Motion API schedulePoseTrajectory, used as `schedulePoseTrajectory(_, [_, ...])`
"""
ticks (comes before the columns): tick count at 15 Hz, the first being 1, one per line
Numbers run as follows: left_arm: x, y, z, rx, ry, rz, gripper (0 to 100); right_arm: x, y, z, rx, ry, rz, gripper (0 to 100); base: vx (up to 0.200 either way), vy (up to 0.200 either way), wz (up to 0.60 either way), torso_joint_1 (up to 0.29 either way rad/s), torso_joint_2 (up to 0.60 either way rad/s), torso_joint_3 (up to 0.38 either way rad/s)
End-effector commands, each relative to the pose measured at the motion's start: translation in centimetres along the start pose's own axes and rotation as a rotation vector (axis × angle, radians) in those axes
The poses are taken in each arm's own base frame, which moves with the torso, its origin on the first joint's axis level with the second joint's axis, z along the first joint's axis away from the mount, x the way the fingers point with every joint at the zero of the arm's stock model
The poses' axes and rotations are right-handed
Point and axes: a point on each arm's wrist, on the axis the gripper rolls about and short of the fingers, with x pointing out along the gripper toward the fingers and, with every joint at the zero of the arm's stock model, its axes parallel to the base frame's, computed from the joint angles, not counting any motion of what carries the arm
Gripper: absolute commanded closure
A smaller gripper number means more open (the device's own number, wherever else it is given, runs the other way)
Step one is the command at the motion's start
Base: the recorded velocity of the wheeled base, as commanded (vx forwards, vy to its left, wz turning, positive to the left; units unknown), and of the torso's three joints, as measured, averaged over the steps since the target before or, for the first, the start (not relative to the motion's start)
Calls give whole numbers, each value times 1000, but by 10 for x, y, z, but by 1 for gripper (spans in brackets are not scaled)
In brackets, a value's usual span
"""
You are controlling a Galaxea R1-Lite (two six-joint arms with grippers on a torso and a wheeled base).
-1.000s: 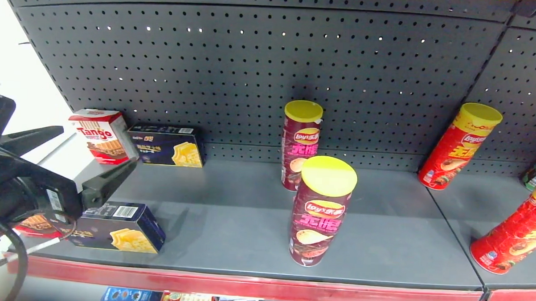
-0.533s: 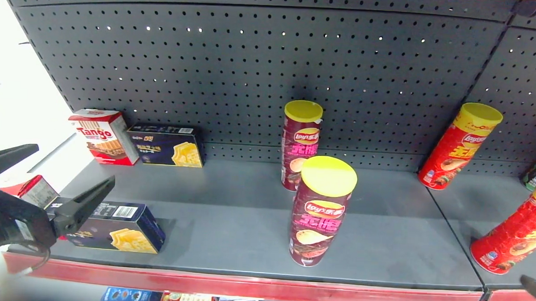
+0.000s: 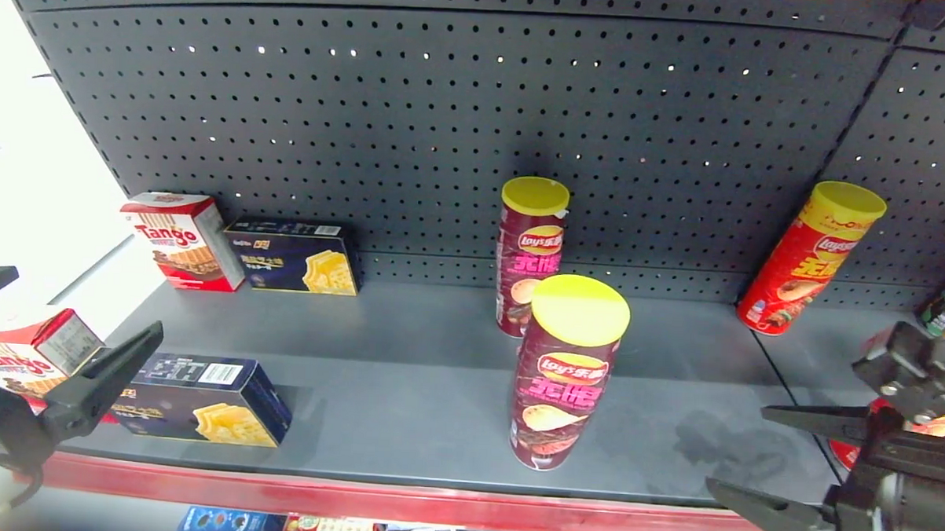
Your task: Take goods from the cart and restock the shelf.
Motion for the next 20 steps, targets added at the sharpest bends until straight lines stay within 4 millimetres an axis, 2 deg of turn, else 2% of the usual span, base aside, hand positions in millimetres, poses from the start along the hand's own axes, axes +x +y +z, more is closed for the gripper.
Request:
schedulePoseTrajectory(1, [4,-1,0,1,10,-5,0,43,4,6,-17,90,11,0,0,0,0,0,0,0])
schedulePoseTrajectory(6, [4,-5,-9,5,44,-27,0,81,6,26,-29,112,4,0,0,0,0,0,0,0])
schedulePoseTrajectory(8, [4,-5,-9,4,46,-29,0,89,9,32,-37,109,-10,0,0,0,0,0,0,0])
schedulePoseTrajectory(20, [3,-6,-10,4,48,-33,0,115,7,38,-34,119,-16,0,0,0,0,0,0,0])
